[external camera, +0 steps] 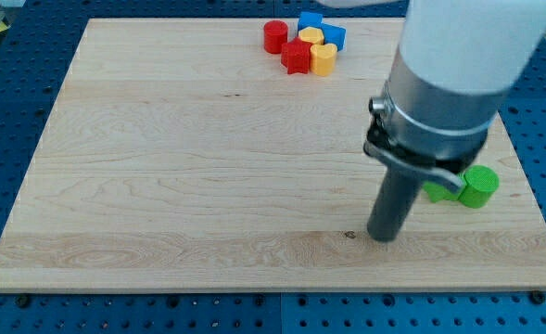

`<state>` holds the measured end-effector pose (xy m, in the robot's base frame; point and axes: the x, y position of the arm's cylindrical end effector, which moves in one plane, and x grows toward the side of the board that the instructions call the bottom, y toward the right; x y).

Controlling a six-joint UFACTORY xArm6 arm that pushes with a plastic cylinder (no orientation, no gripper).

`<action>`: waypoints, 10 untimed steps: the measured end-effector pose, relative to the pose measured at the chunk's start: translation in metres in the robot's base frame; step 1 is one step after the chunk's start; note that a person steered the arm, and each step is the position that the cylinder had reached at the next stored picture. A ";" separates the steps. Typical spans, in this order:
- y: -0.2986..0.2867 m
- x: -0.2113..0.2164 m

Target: Move green circle along with green star towards up

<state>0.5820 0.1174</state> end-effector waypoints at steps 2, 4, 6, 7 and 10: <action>0.125 0.031; 0.171 -0.016; 0.167 -0.052; 0.139 -0.071; 0.127 -0.082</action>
<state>0.4999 0.2443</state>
